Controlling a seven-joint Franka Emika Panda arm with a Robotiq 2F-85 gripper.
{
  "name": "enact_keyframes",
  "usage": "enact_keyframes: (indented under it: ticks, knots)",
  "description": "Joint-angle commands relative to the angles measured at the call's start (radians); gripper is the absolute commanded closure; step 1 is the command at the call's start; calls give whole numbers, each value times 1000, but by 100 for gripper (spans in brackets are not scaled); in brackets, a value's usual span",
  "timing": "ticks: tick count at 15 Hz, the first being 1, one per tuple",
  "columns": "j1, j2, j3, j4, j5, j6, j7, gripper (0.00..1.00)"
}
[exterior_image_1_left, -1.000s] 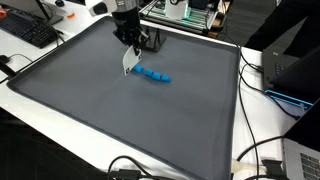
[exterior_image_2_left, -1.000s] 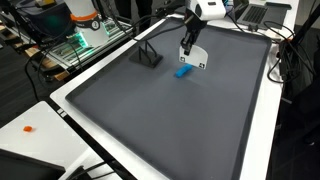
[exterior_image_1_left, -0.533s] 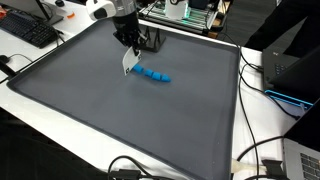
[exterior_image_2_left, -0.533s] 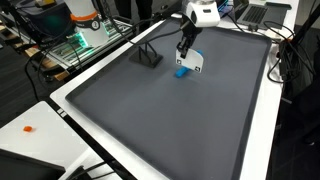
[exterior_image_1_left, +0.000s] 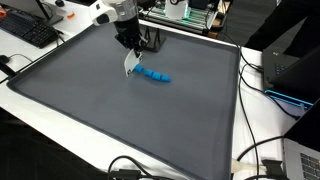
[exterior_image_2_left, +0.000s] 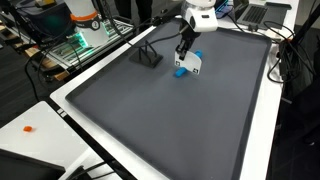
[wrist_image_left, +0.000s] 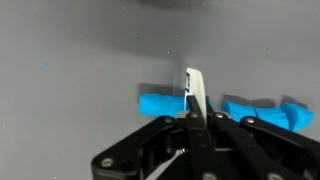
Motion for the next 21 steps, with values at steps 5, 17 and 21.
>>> enact_keyframes:
  ticks: [5,17,21]
  knots:
    - [-10,39,13,-29,18,18,-1,99]
    - [-30,9,35,-45,97,32,-37,99]
    - [-30,-18,26,-59,87,36,-25,99]
